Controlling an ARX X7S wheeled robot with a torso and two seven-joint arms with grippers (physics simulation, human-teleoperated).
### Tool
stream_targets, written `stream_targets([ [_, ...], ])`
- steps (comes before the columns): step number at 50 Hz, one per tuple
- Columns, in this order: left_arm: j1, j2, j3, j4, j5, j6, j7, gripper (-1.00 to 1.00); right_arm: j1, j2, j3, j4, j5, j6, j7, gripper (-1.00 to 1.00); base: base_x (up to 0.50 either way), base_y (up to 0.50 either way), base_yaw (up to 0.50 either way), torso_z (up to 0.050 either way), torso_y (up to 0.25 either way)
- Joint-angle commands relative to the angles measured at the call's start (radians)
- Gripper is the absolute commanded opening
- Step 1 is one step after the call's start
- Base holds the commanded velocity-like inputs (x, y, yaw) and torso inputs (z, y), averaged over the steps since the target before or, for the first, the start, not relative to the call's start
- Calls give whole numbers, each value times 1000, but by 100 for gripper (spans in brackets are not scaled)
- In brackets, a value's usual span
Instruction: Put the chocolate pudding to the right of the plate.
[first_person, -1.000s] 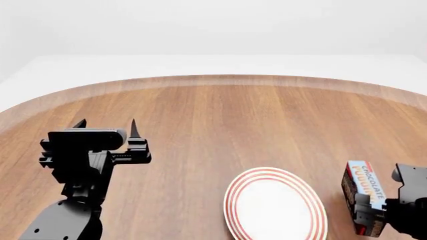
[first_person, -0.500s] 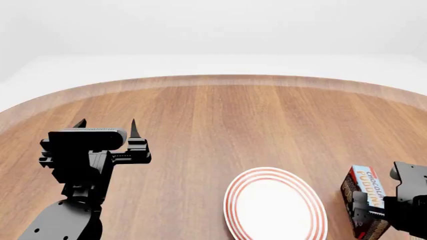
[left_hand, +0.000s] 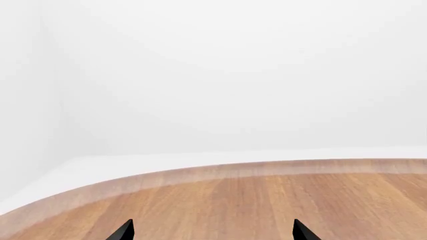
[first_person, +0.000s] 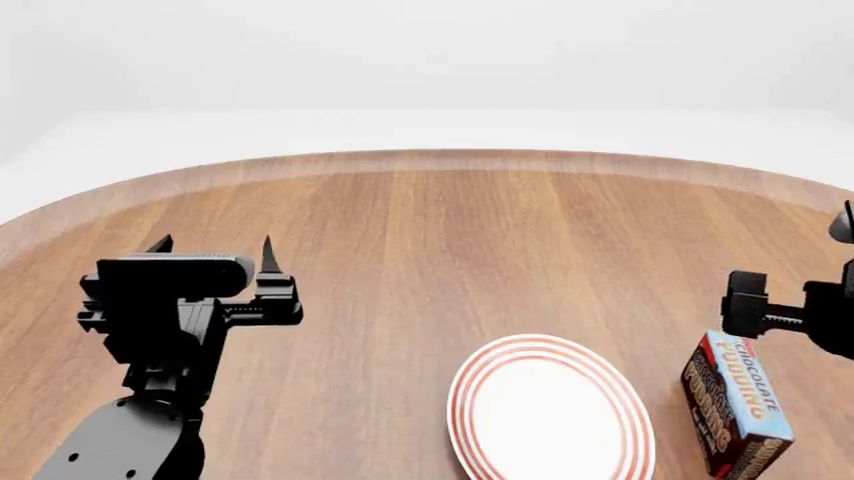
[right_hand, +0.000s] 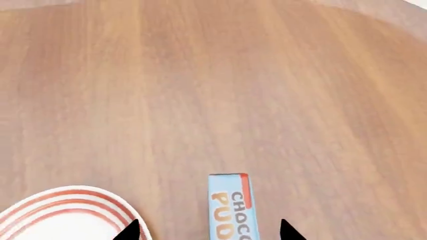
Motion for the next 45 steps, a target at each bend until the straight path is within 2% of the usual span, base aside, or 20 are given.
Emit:
stream_targets([
  [1, -21, -3, 8, 6, -6, -26, -9, 100, 39, 16, 63, -168, 101, 9, 80, 100, 0, 0, 0, 0, 0],
  [6, -73, -4, 20, 28, -17, -92, -22, 100, 26, 23, 142, -341, 224, -35, 166, 100, 0, 0, 0, 0, 0],
  [8, -112, -8, 15, 56, -34, -142, -28, 100, -15, 15, 188, -510, 167, -121, 154, 100, 0, 0, 0, 0, 0],
  [11, -145, -13, 18, 80, -46, -183, -31, 100, -89, -15, 218, -613, 118, -205, 189, 100, 0, 0, 0, 0, 0],
  [15, -201, -4, 34, 114, -64, -206, -27, 100, -215, -99, 185, -815, -188, -346, 240, 100, 0, 0, 0, 0, 0],
  [17, -225, -2, 65, 116, -53, -187, -20, 100, -242, -130, 130, -880, -317, -358, 265, 100, 0, 0, 0, 0, 0],
  [21, -264, -2, 119, 103, -17, -155, -21, 100, -286, -168, 94, -920, -438, -425, 241, 100, 0, 0, 0, 0, 0],
  [25, -297, 18, 144, 57, -11, -116, -6, 100, -341, -209, 89, -912, -573, -570, 170, 100, 0, 0, 0, 0, 0],
  [45, -304, 15, 198, 29, 19, -73, -7, 100, -400, -221, 87, -912, -636, -658, 133, 100, 0, 0, 0, 0, 0],
])
